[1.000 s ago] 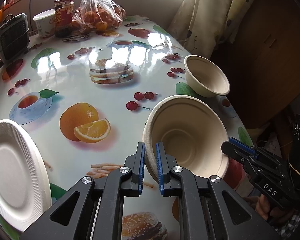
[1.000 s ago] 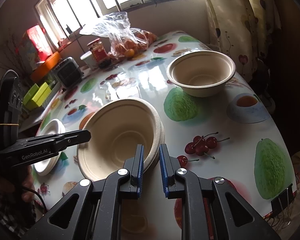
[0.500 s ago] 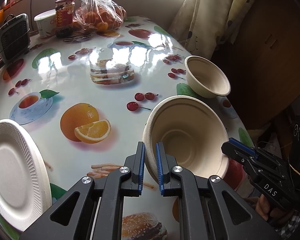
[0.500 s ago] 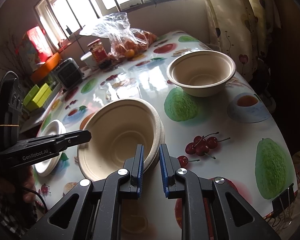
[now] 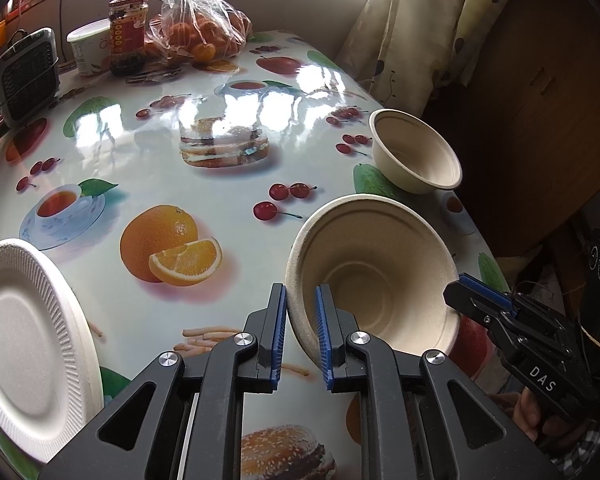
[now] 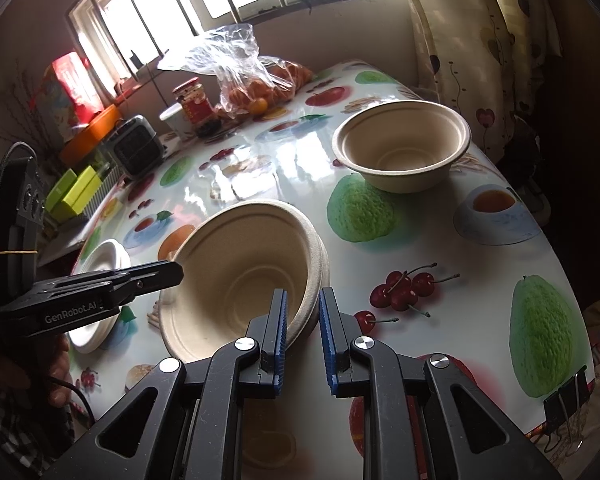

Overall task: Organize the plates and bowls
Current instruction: 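Lower the held bowls into the stacked tan bowls, then open both grippers to release the bowls onto the stack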

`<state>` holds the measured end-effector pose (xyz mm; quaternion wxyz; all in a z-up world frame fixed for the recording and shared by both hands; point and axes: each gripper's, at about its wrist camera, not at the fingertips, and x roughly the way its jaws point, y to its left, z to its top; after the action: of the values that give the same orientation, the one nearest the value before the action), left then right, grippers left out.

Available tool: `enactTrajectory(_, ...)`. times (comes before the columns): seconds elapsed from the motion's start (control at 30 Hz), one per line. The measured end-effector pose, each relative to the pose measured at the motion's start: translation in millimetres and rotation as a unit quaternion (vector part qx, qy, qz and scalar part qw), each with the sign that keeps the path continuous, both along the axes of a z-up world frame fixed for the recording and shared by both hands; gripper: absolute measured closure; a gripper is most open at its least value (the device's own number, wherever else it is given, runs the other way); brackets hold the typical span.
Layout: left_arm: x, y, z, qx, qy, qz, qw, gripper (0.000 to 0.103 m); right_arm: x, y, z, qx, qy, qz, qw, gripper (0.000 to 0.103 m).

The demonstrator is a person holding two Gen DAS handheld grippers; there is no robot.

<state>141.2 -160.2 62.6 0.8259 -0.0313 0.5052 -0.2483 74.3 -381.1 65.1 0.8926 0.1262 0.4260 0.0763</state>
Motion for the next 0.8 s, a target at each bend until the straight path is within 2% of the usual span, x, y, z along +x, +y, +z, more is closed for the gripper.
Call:
enactTrajectory(0.4, 0.4, -2.3, -1.4, 0.004, -0.001, 0.000, 1.0000, 0.085, 0.3, 0.0, -0.1, 0.002, 0.000, -0.001, 1.000, 0.083)
enactTrajectory(0.57, 1.0, -2.4, -1.7, 0.005, -0.002, 0.000, 1.0000, 0.077, 2.1, -1.7, 2.3, 0.006, -0.001, -0.003, 1.000, 0.073)
enactTrajectory(0.8, 0.1, -2.2, -0.8, 0.006, -0.005, 0.002, 1.0000, 0.070, 1.4, -1.2, 2.4, 0.007, 0.000, -0.003, 1.000, 0.068)
